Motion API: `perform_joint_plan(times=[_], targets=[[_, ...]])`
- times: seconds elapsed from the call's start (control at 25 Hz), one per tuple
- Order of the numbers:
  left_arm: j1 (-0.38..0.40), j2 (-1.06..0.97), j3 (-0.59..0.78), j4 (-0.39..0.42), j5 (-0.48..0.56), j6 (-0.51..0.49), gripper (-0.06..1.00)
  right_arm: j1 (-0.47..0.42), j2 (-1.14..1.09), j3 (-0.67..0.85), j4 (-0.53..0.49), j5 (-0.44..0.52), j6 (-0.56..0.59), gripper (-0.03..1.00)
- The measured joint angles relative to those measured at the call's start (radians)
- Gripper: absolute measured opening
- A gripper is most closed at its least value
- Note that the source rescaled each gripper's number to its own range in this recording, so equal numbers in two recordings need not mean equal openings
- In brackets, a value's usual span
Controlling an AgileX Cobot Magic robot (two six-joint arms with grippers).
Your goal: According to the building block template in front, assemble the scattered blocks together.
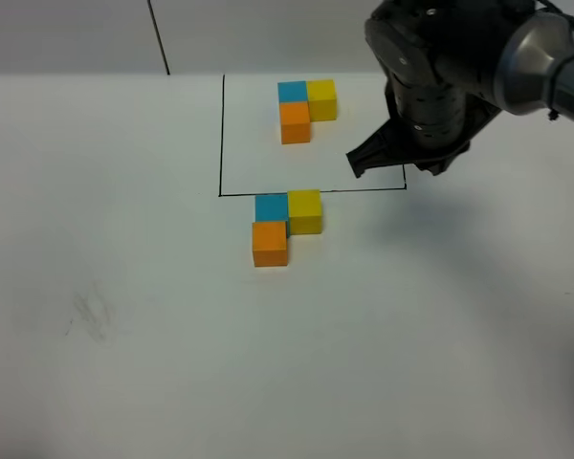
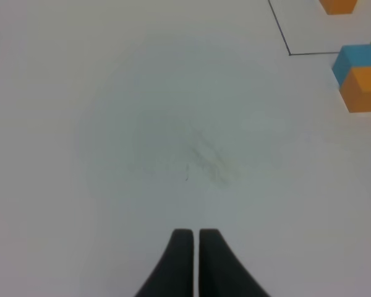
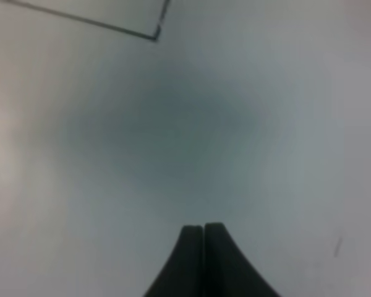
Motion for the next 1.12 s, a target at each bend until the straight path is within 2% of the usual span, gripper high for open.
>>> perform_joint_plan(times=[0.24,0.44,0.68,0.92,1.12], targets=[[0.0,0.0,0.0,0.0,0.0,0.0,0.0,-0.043,-0.197,0.255,-0.017,-0.019,-0.005,0.0],[0.0,0.0,0.0,0.0,0.0,0.0,0.0,-0.045,-0.378,0.472,-0.035,-0.058,-0.005,0.0],[0.0,0.0,0.0,0.0,0.0,0.0,0.0,-0.045,-0.567,0.734,-0.045,-0.117,-0.071,0.0],[0.0,0.0,0.0,0.0,0.0,0.0,0.0,-0.045,-0.716,0.907,0.049,-0.184,-0.12,0.0],[0.0,0.0,0.0,0.0,0.0,0.0,0.0,-0.045,-0.788,0.993,0.094,-0.22,-0.223,0.0]])
